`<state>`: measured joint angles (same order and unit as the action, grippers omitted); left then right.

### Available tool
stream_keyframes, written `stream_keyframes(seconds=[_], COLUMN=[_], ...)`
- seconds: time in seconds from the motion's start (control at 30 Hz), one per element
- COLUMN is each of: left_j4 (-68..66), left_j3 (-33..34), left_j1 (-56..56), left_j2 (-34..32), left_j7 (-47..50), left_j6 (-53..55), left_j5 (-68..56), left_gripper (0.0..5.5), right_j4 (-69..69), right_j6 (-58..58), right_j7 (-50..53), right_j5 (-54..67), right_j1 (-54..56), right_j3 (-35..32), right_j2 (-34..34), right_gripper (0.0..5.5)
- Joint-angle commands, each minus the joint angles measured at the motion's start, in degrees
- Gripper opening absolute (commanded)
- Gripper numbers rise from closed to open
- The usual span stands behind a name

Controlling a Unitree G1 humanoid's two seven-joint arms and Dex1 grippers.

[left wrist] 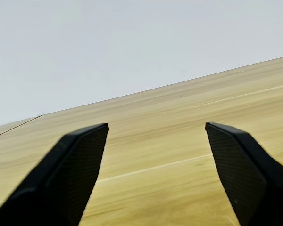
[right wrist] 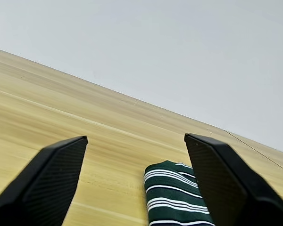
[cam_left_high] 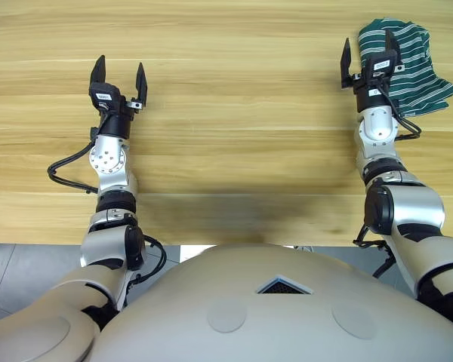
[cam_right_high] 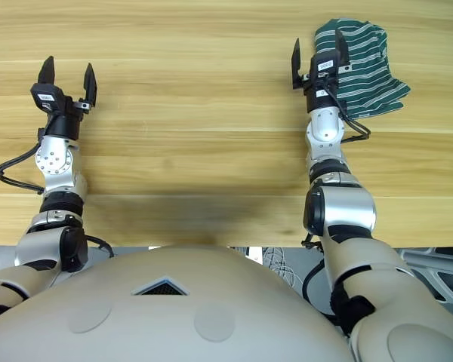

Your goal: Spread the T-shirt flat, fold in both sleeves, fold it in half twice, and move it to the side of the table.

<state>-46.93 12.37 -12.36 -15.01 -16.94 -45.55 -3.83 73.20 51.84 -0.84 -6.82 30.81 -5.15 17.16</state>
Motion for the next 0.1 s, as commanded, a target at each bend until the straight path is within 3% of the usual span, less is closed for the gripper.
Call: stream_keyframes(seconds=[0.03,0.1], left_j4=[-0.9,-0.9], left_j3=[-0.6,-0.8], left_j1=[-1.1,-1.1], left_j2=[-1.0,-0.9], left_j7=[0.9,1.0], left_j6=[-0.4,-0.4], left_j5=[0.8,0.8], left_gripper=[3.68,3.68], right_j4=[0.1,-0.1], right_j6=[0.3,0.9], right_j7=[-1.3,-2.5], right_j5=[0.6,0.7], right_j1=[0.7,0.6], right_j3=[-0.4,-0.4], right_j2=[-0.5,-0.7], right_gripper=[3.84,3.84])
